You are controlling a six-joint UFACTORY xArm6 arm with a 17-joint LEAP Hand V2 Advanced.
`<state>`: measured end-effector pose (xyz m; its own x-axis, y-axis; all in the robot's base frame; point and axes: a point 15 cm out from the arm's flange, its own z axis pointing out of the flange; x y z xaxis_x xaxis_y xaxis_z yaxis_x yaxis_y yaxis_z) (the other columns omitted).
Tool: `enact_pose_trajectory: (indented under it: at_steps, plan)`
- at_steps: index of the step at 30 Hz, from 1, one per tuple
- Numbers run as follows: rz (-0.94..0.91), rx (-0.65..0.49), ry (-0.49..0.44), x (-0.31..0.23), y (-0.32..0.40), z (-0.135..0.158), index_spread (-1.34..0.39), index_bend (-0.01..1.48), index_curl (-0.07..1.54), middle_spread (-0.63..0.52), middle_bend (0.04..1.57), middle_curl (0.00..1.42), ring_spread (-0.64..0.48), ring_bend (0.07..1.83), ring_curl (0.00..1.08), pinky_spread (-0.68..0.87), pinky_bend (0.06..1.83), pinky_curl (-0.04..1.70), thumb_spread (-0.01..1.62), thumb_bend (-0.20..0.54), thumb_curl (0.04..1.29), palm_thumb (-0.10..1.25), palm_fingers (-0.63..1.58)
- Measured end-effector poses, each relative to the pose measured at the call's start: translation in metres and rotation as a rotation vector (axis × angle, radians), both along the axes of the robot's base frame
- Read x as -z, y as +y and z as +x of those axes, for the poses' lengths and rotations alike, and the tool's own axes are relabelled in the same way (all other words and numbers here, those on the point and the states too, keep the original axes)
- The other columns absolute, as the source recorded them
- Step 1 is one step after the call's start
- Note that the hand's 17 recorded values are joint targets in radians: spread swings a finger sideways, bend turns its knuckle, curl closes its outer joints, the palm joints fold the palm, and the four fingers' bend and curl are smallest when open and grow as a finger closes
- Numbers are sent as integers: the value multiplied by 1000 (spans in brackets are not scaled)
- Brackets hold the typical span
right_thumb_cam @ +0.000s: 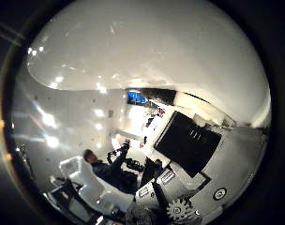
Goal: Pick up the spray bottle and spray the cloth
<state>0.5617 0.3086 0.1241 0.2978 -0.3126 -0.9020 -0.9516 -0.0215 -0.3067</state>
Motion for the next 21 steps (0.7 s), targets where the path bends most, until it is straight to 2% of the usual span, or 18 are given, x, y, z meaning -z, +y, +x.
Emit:
enact_pose_trajectory:
  at_steps: [4, 7, 8, 9, 10, 11, 12, 17, 21]
  plan:
    - [-20, -25, -9, 1, 0, -4, -272, 744, 869, -106, 1125, 675, -189, 1180, 683, -272, 871, 1114, 1144, -25, 489, 850, 1121]
    - [-46, -53, -20, 3, -1, -9, -303, 525, 819, -113, 992, 628, -180, 1117, 618, -386, 878, 988, 1099, -28, 479, 810, 1005]
    - [-57, -61, -25, 4, -2, -10, -317, 390, 802, -123, 947, 622, -190, 1130, 624, -415, 898, 979, 1090, -34, 474, 786, 815]
    - [-69, -77, -29, 5, -3, -12, -330, 330, 784, -127, 946, 620, -191, 1127, 615, -427, 886, 961, 1089, -32, 470, 776, 773]
    - [-80, -93, -32, 6, -2, -16, -360, 229, 749, -119, 819, 589, -176, 1027, 612, -365, 799, 972, 1093, -50, 442, 710, 191]
    - [-92, -112, -34, 7, -2, -19, -398, 180, 671, -90, 691, 529, -140, 905, 568, -213, 715, 934, 1089, -52, 410, 632, -13]
    - [-108, -132, -35, 9, -3, -23, -416, 171, 595, -66, 583, 474, -104, 765, 473, -81, 643, 865, 1083, -46, 393, 605, -105]
    - [-154, -171, -55, 5, -9, -26, -443, 136, 443, -4, 341, 368, 0, 519, 337, 271, 478, 668, 1046, -34, 338, 507, -93]
    - [-151, -171, -88, -14, -9, -22, -439, 132, 349, 9, 265, 340, 24, 449, 299, 377, 432, 566, 1030, -28, 319, 494, -36]
